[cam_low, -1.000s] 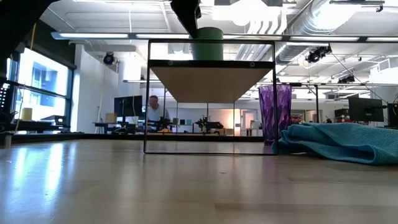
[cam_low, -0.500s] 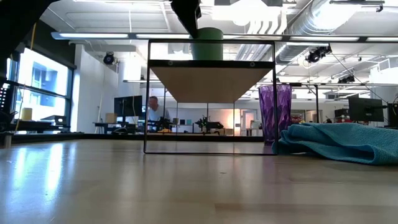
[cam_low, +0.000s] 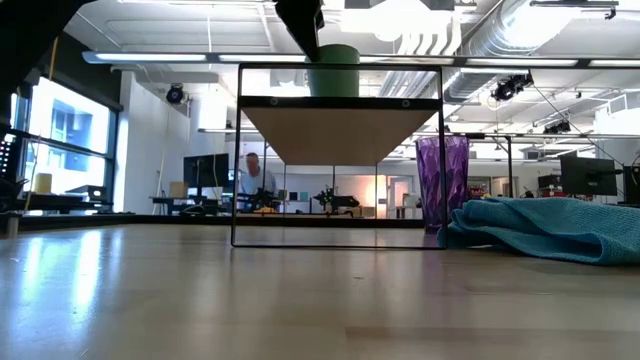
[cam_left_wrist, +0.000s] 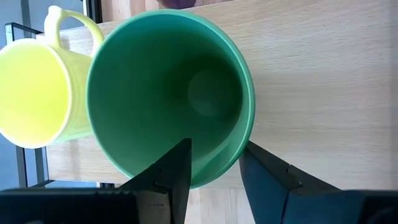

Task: Stack small to large cups/mugs on shelf
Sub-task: Put the green cup on the shelf

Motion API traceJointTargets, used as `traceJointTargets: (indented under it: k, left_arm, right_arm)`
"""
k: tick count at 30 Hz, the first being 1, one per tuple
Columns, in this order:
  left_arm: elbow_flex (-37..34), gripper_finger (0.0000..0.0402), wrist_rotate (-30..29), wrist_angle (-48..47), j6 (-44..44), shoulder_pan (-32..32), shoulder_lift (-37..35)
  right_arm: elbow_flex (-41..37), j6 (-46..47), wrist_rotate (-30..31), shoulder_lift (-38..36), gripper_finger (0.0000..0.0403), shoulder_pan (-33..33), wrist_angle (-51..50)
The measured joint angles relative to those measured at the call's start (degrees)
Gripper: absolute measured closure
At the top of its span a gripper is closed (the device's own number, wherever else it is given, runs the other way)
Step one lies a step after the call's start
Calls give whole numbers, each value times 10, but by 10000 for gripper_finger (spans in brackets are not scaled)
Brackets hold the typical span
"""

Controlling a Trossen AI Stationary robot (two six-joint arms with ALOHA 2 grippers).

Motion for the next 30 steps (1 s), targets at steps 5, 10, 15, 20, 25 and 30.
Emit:
traceJointTargets:
  k: [5, 10, 15, 20, 25, 30]
  left_arm:
    - [0, 279, 0, 2, 0, 0, 0]
    - [0, 279, 0, 3, 8, 0, 0]
    - [0, 279, 0, 3, 13, 0, 0]
    - [0, 279, 0, 3, 15, 0, 0]
    - [0, 279, 0, 3, 15, 0, 0]
    - [0, 279, 0, 5, 15, 0, 0]
  right_arm:
    - [0, 0, 0, 0, 265, 0, 0]
    - [0, 0, 0, 0, 265, 0, 0]
    - [0, -3, 0, 0, 265, 0, 0]
    - [0, -3, 0, 0, 265, 0, 0]
    - [0, -3, 0, 0, 265, 0, 0]
    - [0, -3, 0, 0, 265, 0, 0]
